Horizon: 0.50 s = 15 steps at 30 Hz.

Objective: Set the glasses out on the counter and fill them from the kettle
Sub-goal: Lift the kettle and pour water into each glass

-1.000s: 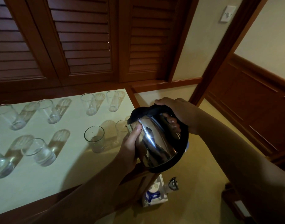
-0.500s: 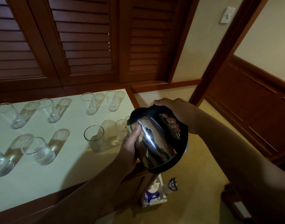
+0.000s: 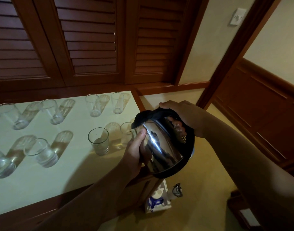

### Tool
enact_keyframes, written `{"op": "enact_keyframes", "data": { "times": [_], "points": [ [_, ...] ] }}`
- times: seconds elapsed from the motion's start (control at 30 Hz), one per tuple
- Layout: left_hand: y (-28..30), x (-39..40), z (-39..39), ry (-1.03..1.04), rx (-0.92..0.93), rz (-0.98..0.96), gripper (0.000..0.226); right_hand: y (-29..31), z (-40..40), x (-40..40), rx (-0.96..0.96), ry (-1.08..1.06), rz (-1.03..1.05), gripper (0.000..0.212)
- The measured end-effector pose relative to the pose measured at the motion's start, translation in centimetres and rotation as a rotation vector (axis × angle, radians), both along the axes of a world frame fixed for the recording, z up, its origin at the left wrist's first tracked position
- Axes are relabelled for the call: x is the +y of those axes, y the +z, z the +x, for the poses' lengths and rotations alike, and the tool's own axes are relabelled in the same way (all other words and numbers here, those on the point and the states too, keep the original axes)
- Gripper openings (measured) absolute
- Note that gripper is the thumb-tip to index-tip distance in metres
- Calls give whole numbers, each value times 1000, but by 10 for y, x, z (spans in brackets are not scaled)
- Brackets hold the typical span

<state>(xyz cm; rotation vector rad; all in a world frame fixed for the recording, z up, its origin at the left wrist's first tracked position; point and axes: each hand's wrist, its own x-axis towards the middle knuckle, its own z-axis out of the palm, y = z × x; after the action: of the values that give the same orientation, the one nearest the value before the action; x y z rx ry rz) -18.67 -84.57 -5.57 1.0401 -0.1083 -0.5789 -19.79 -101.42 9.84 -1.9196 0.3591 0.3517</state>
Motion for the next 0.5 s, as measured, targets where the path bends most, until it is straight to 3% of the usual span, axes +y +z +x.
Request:
{"op": "enact_keyframes", "data": {
  "times": [0.13, 0.5],
  "points": [
    [-1, 0, 2, -36, -16, -6, 62, 0, 0, 0, 5, -1, -12, 54],
    [8, 1, -3, -35, 49, -40, 69, 0, 0, 1, 14, -15, -40, 56]
  ]
}}
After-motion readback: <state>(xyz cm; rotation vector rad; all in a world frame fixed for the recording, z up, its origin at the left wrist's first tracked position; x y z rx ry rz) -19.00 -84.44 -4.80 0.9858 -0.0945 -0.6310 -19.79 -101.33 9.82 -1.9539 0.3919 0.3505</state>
